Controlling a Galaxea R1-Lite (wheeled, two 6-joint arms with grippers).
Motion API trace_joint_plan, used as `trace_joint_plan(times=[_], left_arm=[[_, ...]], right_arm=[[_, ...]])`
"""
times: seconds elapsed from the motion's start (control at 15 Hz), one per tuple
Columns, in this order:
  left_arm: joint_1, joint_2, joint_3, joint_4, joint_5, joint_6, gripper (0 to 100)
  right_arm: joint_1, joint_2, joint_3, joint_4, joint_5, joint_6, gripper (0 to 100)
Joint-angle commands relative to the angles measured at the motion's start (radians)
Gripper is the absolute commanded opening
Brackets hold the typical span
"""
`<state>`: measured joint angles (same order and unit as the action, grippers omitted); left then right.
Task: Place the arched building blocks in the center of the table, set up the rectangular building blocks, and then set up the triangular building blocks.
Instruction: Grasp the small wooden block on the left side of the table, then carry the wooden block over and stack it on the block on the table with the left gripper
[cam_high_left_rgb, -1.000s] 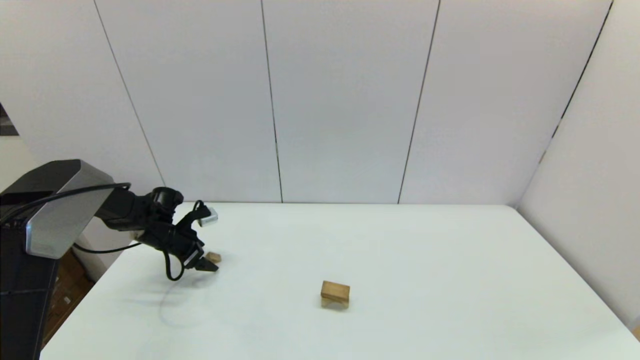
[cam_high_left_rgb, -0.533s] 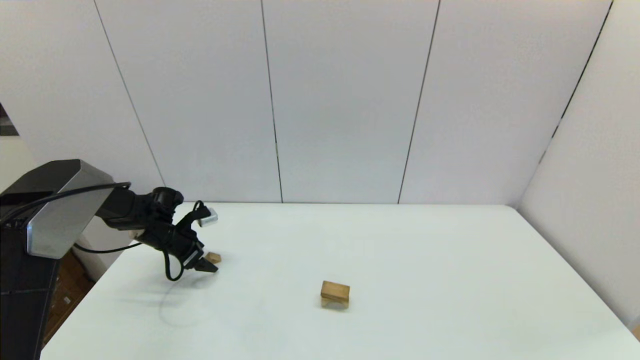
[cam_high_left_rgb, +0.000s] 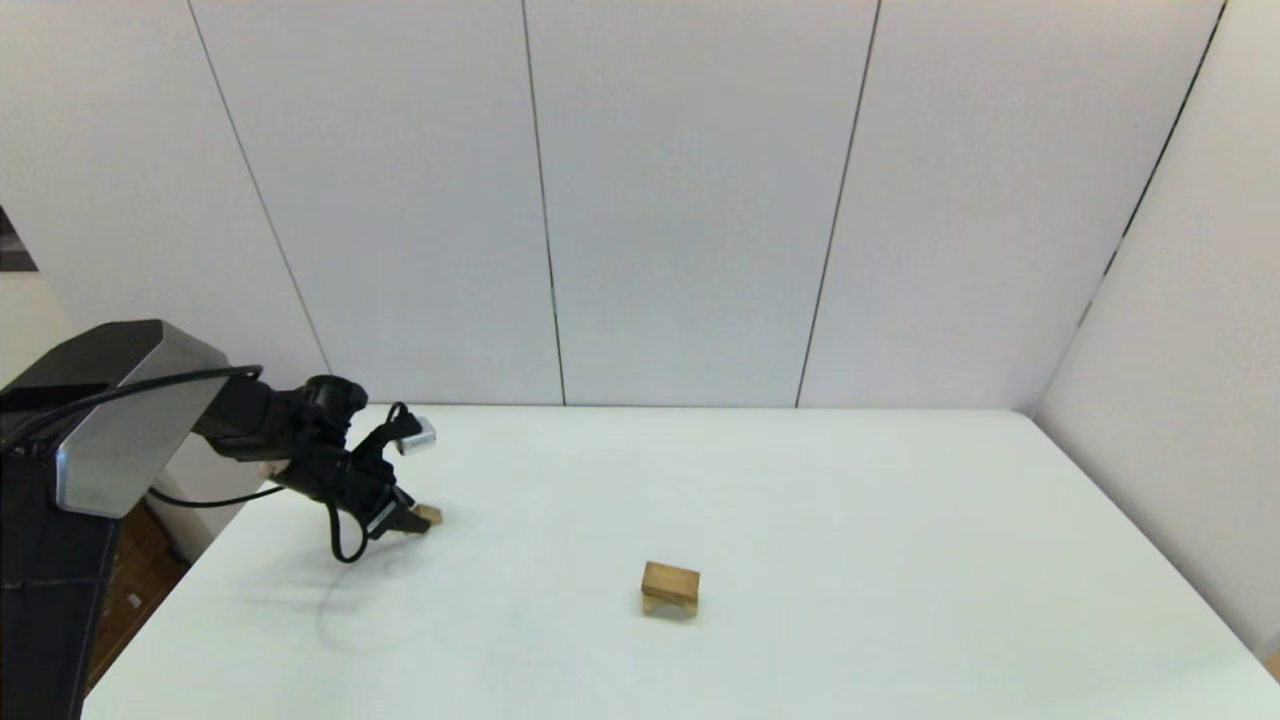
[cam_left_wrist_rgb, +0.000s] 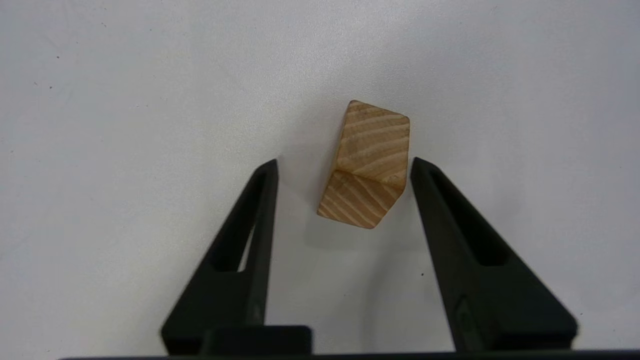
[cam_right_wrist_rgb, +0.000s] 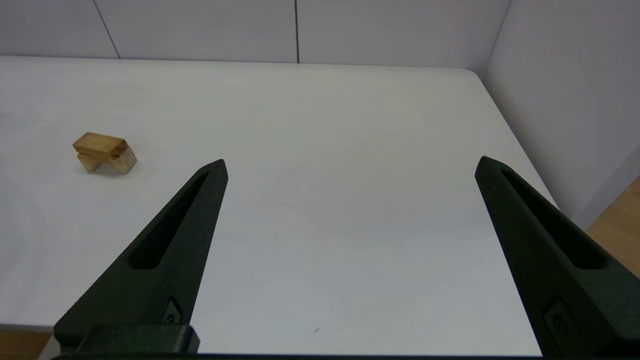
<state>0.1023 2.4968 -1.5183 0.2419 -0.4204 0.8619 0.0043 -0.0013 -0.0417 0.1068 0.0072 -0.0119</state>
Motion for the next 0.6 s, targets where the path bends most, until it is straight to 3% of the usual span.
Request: trace_joint_plan(times=[0.07,0.4,0.6], left_arm=[[-0.001,0.001,0.000,0.002,-0.003,0.005,0],[-0.006,-0.039,-0.010,0.017,-0.031,-0.007,0],[-0.121,-0.236,-0.016,0.109,-0.123,-0.069,0]], right_arm=[[0.000,0.000,0.000,0.001,0.000,0.000,100],[0.000,0.000,0.000,0.001,0.000,0.000,100],[0.000,0.000,0.000,0.001,0.000,0.000,100]])
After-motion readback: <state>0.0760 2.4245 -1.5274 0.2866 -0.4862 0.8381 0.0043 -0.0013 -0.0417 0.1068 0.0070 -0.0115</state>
